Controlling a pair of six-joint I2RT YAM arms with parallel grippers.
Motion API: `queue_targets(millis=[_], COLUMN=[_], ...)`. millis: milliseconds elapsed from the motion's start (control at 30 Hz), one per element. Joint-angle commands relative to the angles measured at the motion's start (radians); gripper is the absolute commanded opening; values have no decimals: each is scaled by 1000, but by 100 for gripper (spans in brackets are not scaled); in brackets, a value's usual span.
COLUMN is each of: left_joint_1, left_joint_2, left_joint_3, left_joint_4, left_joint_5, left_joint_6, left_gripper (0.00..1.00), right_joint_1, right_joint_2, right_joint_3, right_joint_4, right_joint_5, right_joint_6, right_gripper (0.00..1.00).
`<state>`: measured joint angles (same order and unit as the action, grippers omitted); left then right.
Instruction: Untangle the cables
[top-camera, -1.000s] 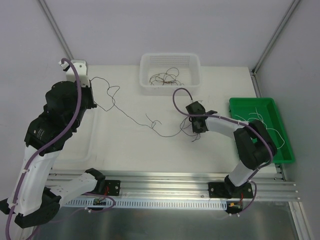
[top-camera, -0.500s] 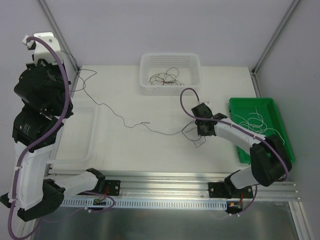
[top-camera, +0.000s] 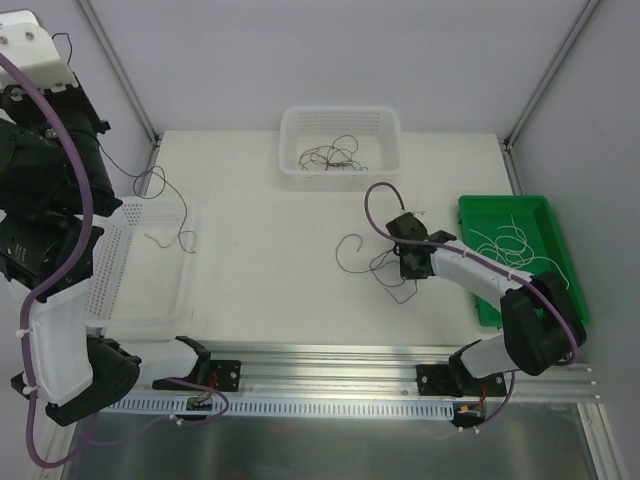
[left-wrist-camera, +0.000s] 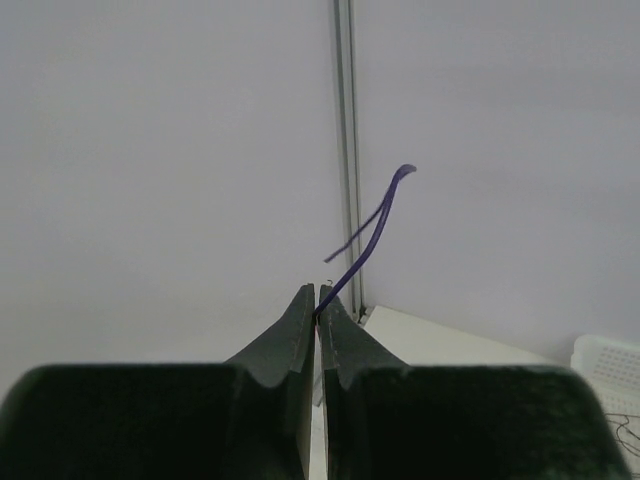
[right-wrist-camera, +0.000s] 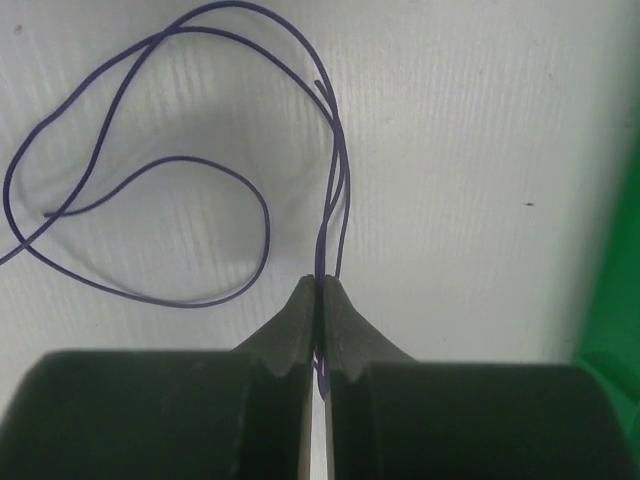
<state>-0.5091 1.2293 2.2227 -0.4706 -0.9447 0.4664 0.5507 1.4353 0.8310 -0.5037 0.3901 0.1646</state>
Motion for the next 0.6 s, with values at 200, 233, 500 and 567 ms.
queue_targets(millis=[200, 233, 500, 567], left_joint_1=[-3, -3, -2, -2], left_joint_2=[-92, -103, -163, -165], left_joint_3=[-203, -242, -475, -494], left_joint_4=[73, 75, 75, 75], left_joint_5=[138, 136, 155, 147], left_joint_6=[-66, -78, -100, -95], left_gripper=[0, 0, 0, 1], right_joint_1=[21, 34, 133, 162], right_joint_2=[-102, -113, -144, -157], right_joint_3=[-20, -9, 31, 30], right_joint_4=[4, 1, -13, -9], right_joint_5=[-68, -65, -115, -117], right_joint_6=[7, 3, -13, -11], right_gripper=[2, 3, 60, 73])
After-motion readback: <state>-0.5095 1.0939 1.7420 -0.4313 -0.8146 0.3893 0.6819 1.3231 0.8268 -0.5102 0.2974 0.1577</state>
